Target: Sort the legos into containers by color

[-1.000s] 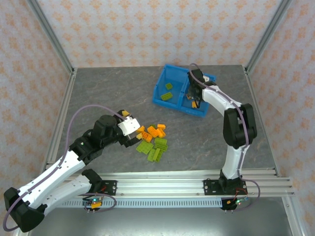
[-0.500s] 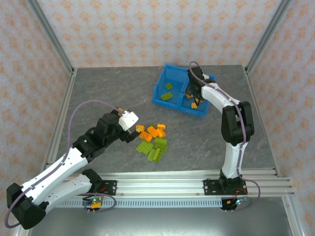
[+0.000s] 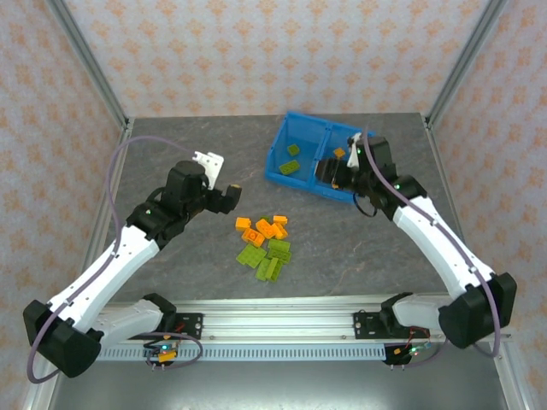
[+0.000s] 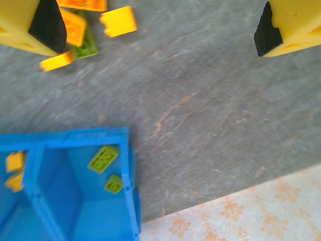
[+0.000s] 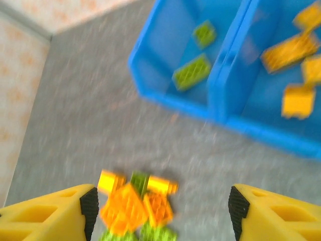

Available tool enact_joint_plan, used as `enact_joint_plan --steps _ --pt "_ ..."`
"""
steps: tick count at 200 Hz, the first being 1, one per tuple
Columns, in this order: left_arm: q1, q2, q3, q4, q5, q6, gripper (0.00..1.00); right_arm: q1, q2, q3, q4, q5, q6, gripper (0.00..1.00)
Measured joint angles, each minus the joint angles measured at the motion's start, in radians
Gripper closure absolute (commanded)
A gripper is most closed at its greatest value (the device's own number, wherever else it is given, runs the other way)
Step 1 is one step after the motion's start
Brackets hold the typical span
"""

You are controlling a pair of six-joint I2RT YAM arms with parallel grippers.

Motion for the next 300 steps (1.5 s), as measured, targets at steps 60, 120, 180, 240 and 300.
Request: enact_joint_plan --steps 60,120,180,240,300 --pt "-0.348 0.145 -0.038 -0.048 0.019 -0.464 0.27 0.018 -0.141 -0.150 -0.213 -0.084 -0.053 0.23" --pt "-0.594 0.359 -0.093 -0.041 0.049 -0.693 0.39 0.018 -0.160 -0.221 -0.231 -0.080 -0.020 0.22" --pt "-0.608 0.439 -0.127 -0.022 0.036 -0.723 0.39 0.018 -0.171 -0.223 -0.234 -0.079 -0.011 0.22" --pt "-0.624 0.514 -0.154 0.019 0.014 -0.720 0.48 0.018 -0.187 -0.223 -0.235 -0.080 0.003 0.22" --pt "-0.642 0.531 -0.154 0.069 -0.003 -0.719 0.68 0.018 -0.235 -0.277 -0.256 -0.171 0.032 0.22"
